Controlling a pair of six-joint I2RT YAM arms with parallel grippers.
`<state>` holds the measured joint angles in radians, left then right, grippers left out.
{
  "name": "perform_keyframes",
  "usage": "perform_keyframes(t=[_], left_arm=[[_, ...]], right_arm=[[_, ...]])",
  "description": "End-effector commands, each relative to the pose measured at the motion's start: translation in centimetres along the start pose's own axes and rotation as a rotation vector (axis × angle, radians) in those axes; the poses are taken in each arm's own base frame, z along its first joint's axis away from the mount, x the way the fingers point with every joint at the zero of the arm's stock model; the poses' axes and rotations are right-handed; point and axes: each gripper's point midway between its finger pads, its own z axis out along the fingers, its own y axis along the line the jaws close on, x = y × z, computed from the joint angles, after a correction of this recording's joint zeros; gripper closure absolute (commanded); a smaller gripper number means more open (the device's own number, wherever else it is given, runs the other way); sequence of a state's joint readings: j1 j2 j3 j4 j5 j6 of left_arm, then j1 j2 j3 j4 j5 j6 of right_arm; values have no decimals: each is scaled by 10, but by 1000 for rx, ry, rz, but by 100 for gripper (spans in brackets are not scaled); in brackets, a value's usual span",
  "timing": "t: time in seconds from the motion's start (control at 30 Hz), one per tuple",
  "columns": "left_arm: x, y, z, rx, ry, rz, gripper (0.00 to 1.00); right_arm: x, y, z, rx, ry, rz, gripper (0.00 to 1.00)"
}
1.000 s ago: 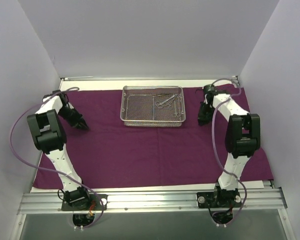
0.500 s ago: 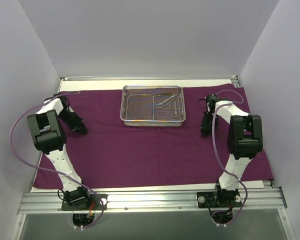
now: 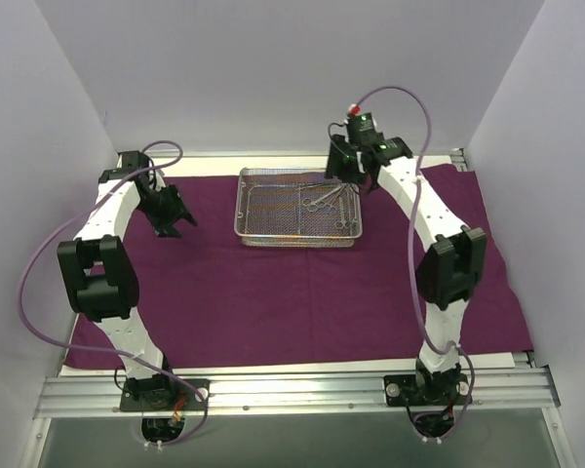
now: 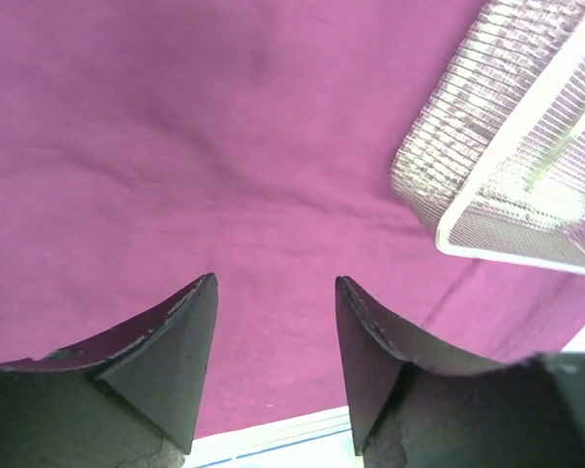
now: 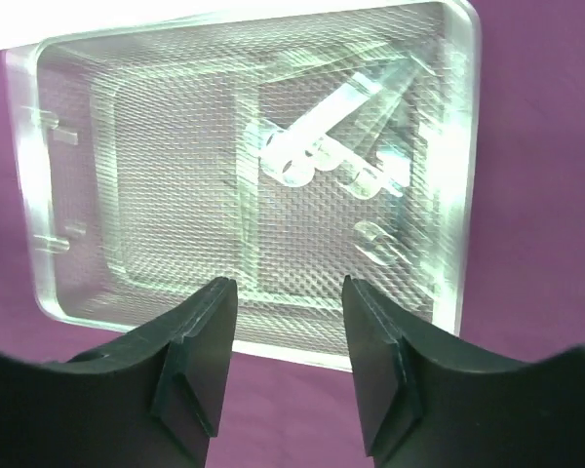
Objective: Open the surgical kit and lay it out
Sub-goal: Smooth out the surgical kit at the center of the board, then pick up the container from the surgical kit.
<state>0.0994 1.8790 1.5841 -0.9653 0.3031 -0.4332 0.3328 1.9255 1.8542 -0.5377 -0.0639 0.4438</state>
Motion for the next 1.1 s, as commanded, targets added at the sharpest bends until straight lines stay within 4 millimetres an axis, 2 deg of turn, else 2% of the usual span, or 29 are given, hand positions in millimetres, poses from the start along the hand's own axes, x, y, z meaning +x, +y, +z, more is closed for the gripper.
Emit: perform_keyframes(t=[0.0,0.03,0.1,0.13,0.27,0.33,0.47,0.53,0.6,0.63,0.7,0.73,0.83,0.9,1.03,1.07], left_arm=[[-10,-16,-24,69,-67,50,36],[-9,-18,-26,75,-72,59,34],[-4,-20,-32,91,-81,78,32],[-2,-21,-33,97,-83,80,31],[11,-25,-38,115,-82,107,30],[13,-28,-39,124,-85,118,30],[18,-37,-39,146,-80,158,30],[16,-47,-39,172,-78,181,29],[14,-55,-33,188,-70,203,24],[9,-68,-34,215,-92,234,22],[1,-74,-27,239,-92,237,18],[7,-98,-25,294,-86,283,17],[1,-115,-11,326,-82,287,11],[0,-130,1,317,-81,321,10],[2,-143,27,273,-62,338,10],[2,-139,40,235,-53,322,12]], right_arm=[[-3,24,27,-10,27,-22,51],[2,27,44,6,43,-33,49],[-12,46,46,-21,1,-45,46],[-9,47,59,-16,14,-41,45],[-10,64,78,-60,18,-9,41],[-7,64,88,-46,26,-4,41],[-13,29,91,108,-5,-28,40],[-19,15,84,171,-25,-60,38],[-26,-4,76,231,-38,-95,35],[-31,-8,68,243,-49,-101,30],[-29,-29,66,284,-31,-104,24],[-30,-36,61,294,-28,-103,19],[-25,-69,58,345,11,-111,14],[-25,-90,57,371,30,-124,13],[-26,-112,63,382,53,-132,12],[-22,-107,68,329,76,-133,13]])
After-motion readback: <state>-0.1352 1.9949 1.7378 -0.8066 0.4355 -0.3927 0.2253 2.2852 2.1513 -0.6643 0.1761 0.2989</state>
